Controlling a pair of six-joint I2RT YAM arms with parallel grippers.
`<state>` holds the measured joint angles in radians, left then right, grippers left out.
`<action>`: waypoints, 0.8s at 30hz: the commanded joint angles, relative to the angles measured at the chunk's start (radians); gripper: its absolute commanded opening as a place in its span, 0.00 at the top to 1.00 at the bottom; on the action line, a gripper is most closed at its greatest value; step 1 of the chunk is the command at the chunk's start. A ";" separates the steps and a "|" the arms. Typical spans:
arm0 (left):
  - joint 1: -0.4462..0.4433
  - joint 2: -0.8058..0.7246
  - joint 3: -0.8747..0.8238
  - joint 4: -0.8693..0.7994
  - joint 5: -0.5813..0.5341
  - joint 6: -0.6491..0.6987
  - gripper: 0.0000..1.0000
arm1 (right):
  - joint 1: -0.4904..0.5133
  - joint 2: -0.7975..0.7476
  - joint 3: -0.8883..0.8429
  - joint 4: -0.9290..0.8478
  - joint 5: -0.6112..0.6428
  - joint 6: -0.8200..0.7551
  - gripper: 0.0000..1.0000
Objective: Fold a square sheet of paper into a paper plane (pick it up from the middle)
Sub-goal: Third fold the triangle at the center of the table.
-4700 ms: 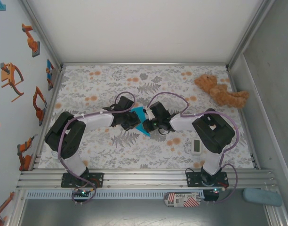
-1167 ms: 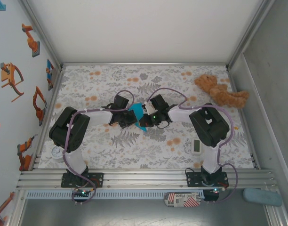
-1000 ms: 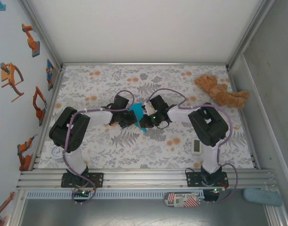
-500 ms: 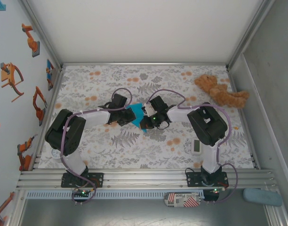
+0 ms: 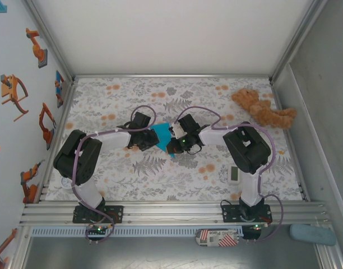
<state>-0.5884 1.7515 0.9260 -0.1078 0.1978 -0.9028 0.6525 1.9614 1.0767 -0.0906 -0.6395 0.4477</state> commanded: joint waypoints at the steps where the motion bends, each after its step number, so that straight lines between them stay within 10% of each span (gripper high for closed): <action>1: 0.004 0.007 -0.014 -0.037 -0.020 -0.014 0.87 | 0.009 0.011 0.019 -0.021 0.008 -0.015 0.96; 24: 0.015 0.071 0.027 -0.123 -0.025 -0.017 0.87 | 0.009 -0.074 0.051 -0.036 0.003 -0.002 0.97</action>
<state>-0.5808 1.7828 0.9432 -0.1390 0.1947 -0.9138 0.6525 1.9434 1.0847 -0.1081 -0.6357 0.4484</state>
